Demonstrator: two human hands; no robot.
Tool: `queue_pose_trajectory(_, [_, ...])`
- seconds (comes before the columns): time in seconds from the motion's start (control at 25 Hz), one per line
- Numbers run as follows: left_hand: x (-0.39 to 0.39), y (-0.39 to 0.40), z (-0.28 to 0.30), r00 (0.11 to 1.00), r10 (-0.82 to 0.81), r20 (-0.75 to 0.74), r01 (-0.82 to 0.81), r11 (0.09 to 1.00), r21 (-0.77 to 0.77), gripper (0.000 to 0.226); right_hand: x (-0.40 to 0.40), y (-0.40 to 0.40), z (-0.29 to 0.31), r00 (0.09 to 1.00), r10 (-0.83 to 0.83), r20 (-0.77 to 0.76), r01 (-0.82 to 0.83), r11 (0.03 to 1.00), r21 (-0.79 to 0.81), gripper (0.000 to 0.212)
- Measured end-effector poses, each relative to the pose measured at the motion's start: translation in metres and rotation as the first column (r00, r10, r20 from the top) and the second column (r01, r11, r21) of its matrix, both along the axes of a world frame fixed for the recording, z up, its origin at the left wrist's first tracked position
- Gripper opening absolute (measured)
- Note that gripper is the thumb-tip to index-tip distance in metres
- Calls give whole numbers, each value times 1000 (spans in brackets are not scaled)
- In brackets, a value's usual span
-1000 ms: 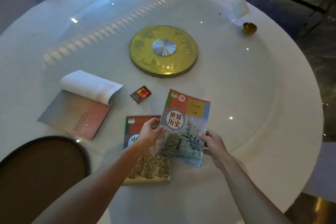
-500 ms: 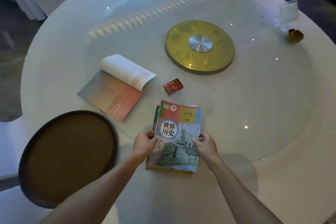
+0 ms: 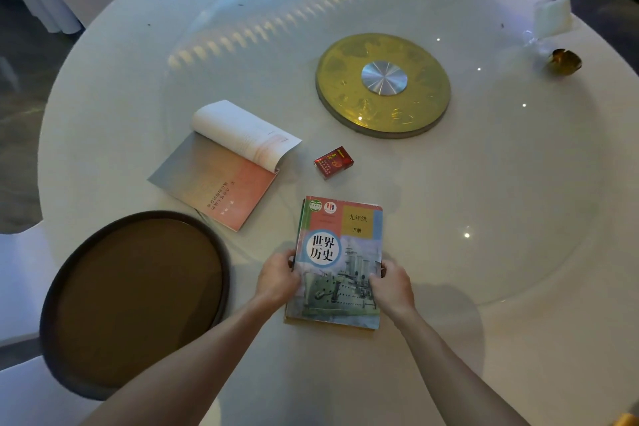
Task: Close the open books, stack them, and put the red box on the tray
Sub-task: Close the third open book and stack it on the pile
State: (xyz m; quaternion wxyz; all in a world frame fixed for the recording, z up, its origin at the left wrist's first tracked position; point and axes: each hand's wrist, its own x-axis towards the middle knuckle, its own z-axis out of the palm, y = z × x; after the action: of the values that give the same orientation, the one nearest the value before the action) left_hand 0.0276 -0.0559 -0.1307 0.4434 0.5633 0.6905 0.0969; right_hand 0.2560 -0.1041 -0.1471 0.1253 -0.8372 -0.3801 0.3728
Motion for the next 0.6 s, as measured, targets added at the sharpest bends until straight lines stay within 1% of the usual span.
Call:
queue_pose_trajectory(0.08, [-3,1,-2,998,21,53,-19,999,-35,31,-2,2,5,1000,-5,-16,5,1000,-8,6])
queue_pose_trajectory(0.16, [-7,3,-2,996,40,79,-35,997,-67,33,-2,6,8,1000,2,-19,-3,999,-48,10])
queue_pose_trajectory(0.24, [-13,10,-2,991,75,112,-61,990,-125,34,-3,14,16,999,39,26,-36,996,-85,24])
queue_pose_trajectory(0.32, [-23,23,1,982,131,133,-110,982,-155,35,-7,31,28,987,84,139,-76,995,-61,41])
queue_pose_trajectory(0.4, [-41,43,7,966,210,150,-193,974,-120,37,-17,61,44,978,97,184,-103,994,26,45])
queue_pose_trajectory(0.52, [-78,77,16,912,371,174,-364,929,-67,43,-41,117,64,975,182,123,-195,975,105,48])
queue_pose_trajectory(0.6, [-104,99,20,852,482,202,-476,876,-84,50,-60,155,75,961,263,89,-272,955,121,51])
